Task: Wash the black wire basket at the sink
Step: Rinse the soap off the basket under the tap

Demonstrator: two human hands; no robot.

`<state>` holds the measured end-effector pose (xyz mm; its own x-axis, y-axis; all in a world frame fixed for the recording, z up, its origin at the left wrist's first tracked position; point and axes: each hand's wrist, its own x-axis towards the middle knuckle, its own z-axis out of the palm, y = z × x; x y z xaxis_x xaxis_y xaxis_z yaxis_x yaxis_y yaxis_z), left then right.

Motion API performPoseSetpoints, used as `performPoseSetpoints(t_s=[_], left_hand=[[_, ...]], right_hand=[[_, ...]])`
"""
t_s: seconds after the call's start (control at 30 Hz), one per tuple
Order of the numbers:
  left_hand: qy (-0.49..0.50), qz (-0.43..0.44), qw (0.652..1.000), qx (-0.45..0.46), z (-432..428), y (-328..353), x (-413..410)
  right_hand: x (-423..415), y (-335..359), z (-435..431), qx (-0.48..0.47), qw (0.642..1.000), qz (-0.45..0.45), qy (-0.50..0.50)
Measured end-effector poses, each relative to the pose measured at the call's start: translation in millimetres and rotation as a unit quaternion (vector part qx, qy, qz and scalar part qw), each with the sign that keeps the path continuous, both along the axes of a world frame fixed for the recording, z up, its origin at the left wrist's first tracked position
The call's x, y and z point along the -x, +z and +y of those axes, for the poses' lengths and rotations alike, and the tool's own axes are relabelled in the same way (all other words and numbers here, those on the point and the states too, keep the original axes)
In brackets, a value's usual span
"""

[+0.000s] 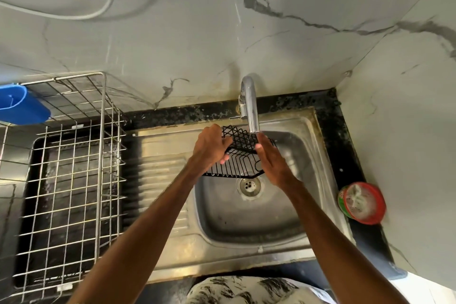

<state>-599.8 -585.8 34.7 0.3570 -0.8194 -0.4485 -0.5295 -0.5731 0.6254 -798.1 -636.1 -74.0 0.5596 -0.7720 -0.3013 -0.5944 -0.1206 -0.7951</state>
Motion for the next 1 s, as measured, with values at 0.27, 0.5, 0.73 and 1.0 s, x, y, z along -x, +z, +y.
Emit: performPoseSetpoints(t_s=[0.27, 0.5, 0.73, 1.0], left_hand=[[0.011, -0.018, 1.0, 0.011, 2.4, -6.7, 3.4], [0.088, 0.001, 0.996, 0.024, 15.9, -11.0, -6.2], [0.164, 0.044, 0.985, 0.023, 32.4, -19.2, -9.5], [0.19, 0.061, 0.98, 0.003, 31.6, -19.1, -4.6]], right_hand=[[-24.0, 31.2, 25.2, 0.059, 0.997, -0.002, 0.051], [-33.3, 38.4, 35.1, 0.158, 0.978, -0.024, 0.132], [34.8, -13.6, 7.7, 0.042, 0.992, 0.101, 0.064], [-28.5, 53.0, 58.7, 0.173, 0.966, 0.003, 0.19]])
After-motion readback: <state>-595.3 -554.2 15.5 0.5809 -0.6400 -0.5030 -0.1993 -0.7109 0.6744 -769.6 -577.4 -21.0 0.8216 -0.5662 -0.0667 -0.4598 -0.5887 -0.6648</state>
